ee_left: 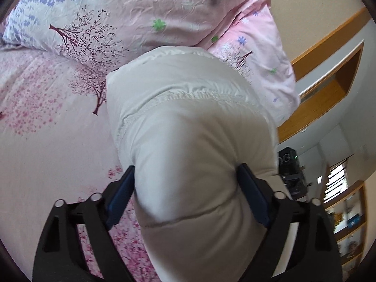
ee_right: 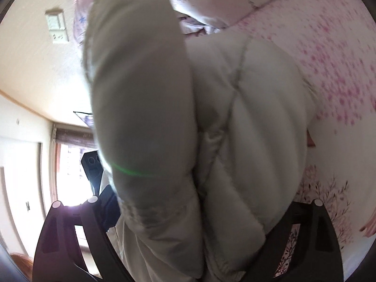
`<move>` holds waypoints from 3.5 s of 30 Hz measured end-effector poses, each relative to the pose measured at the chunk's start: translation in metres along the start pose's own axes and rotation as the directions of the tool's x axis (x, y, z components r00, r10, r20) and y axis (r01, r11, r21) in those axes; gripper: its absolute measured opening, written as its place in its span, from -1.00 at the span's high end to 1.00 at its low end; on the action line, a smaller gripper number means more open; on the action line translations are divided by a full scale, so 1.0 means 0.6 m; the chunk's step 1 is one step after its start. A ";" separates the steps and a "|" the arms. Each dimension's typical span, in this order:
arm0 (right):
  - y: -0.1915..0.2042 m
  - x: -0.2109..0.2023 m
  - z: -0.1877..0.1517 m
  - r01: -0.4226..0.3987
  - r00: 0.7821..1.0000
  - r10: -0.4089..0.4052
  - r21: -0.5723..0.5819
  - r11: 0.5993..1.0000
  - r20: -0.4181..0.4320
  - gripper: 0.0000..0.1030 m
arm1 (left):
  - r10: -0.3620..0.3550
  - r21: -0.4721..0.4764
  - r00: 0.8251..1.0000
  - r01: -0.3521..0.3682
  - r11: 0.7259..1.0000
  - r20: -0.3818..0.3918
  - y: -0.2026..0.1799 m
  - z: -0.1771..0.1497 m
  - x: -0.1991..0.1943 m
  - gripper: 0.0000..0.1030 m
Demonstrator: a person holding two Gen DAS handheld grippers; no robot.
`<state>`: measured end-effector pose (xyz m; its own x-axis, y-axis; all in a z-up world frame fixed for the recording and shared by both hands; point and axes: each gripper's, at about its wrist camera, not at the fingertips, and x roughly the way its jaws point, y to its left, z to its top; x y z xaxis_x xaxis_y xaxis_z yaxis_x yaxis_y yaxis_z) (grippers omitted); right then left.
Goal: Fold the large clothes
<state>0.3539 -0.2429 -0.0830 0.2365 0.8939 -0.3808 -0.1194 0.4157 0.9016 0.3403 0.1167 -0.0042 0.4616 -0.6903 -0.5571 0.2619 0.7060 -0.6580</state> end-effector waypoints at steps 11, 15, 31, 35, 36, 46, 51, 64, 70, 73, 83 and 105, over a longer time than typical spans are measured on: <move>0.112 -0.167 -0.161 0.443 0.823 -0.279 -0.253 0.860 0.494 -0.69 | 0.148 0.103 0.989 -0.148 0.984 0.007 -0.021 -0.004 0.003 -0.88; 0.175 -0.124 -0.248 0.589 0.763 -0.295 -0.429 0.685 0.576 -0.04 | 0.187 0.119 0.982 -0.189 0.975 0.033 -0.031 -0.003 0.006 -0.90; 0.148 -0.011 -0.252 0.588 0.791 -0.413 -0.374 0.717 0.451 0.21 | 0.235 0.476 0.916 -0.374 0.796 0.326 -0.250 -0.141 -0.082 -0.86; 0.148 -0.005 -0.238 0.590 0.791 -0.417 -0.375 0.715 0.447 0.21 | 0.269 0.568 0.927 -0.374 0.733 0.263 -0.269 -0.179 -0.033 -0.86; 0.150 -0.004 -0.243 0.590 0.793 -0.420 -0.381 0.712 0.442 0.21 | 0.281 0.580 0.930 -0.367 0.727 0.236 -0.266 -0.182 -0.020 -0.86; 0.252 -0.096 -0.116 0.547 0.778 -0.296 -0.367 0.753 0.554 0.21 | 0.341 0.612 0.913 -0.405 0.679 0.225 -0.256 -0.193 0.025 -0.95; 0.273 -0.043 -0.028 0.598 0.774 -0.387 -0.378 0.707 0.501 0.21 | 0.343 0.611 0.909 -0.413 0.675 0.235 -0.267 -0.202 0.033 -0.95; 0.130 -0.015 0.048 0.596 0.791 -0.543 -0.157 0.787 0.281 0.22 | 0.303 0.628 0.925 -0.379 0.680 0.230 -0.284 -0.201 0.054 -0.95; 0.117 -0.004 0.058 0.587 0.801 -0.548 -0.132 0.799 0.242 0.23 | 0.312 0.628 0.920 -0.390 0.673 0.236 -0.287 -0.200 0.061 -0.95; 0.122 -0.010 0.053 0.574 0.806 -0.529 -0.135 0.808 0.265 0.22 | 0.328 0.634 0.909 -0.415 0.653 0.257 -0.291 -0.201 0.062 -0.96; 0.198 -0.086 -0.120 0.591 0.751 -0.433 -0.216 0.777 0.499 -0.17 | 0.339 0.582 0.876 -0.481 0.655 0.343 -0.302 -0.201 0.005 -0.96; 0.086 -0.044 -0.237 0.604 0.727 -0.466 -0.147 0.783 0.505 -0.16 | 0.410 0.420 0.845 -0.528 0.738 0.343 -0.226 -0.181 -0.004 -0.97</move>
<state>0.2045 -0.2210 -0.0553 0.7145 0.3714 -0.5929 -0.0929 0.8903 0.4458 0.2119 0.0052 0.0314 0.7882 -0.2403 -0.5666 0.3054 0.9520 0.0212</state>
